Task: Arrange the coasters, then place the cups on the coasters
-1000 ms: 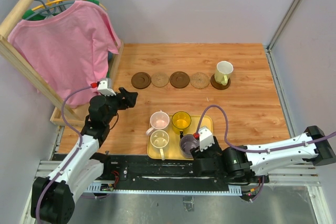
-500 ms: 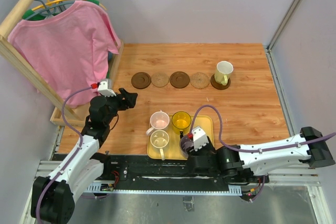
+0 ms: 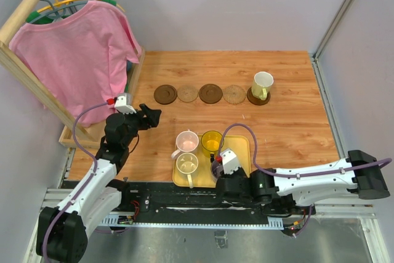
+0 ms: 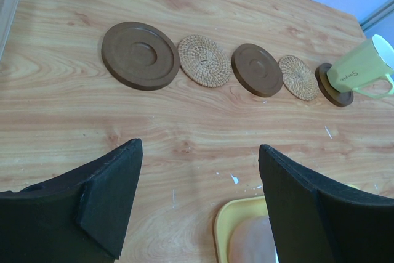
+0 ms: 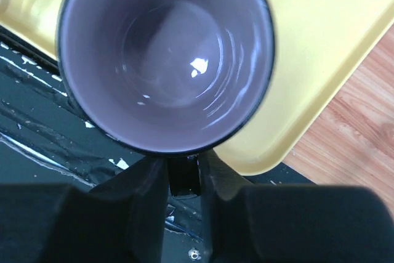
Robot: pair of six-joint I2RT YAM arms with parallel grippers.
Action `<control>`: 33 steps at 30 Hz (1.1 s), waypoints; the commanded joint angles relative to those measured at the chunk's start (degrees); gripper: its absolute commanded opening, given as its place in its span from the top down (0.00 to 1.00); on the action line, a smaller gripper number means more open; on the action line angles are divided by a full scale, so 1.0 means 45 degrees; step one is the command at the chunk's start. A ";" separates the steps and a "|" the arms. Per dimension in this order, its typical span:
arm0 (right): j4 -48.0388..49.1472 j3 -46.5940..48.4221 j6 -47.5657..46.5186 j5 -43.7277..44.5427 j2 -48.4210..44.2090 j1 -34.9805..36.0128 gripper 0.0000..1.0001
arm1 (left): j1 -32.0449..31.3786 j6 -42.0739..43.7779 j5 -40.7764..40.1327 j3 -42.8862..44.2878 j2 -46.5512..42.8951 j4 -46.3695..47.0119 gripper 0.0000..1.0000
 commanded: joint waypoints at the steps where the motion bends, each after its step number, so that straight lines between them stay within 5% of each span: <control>1: 0.0082 -0.0147 -0.0081 -0.0099 0.0274 -0.0162 0.83 | 0.0047 0.0182 -0.0114 -0.0081 -0.0046 0.0443 0.20; 4: -0.0140 -0.0026 0.0080 -0.0208 0.0383 -0.0165 0.99 | 0.0048 0.0157 -0.0082 -0.0106 -0.0118 0.0429 0.20; 24: -0.7308 0.3346 0.5331 0.4397 0.0415 -0.0435 0.99 | 0.0048 0.0176 -0.0125 -0.0090 -0.0346 0.0333 0.20; 28: -0.6347 0.3716 0.4135 0.4999 0.0173 -0.2147 0.99 | 0.0052 0.0180 -0.0121 -0.0008 -0.0224 0.0418 0.20; 33: -0.2523 0.3573 -0.0512 0.4501 -0.0260 -0.4741 0.99 | 0.0047 0.0400 -0.0149 0.0304 0.0042 0.0295 0.20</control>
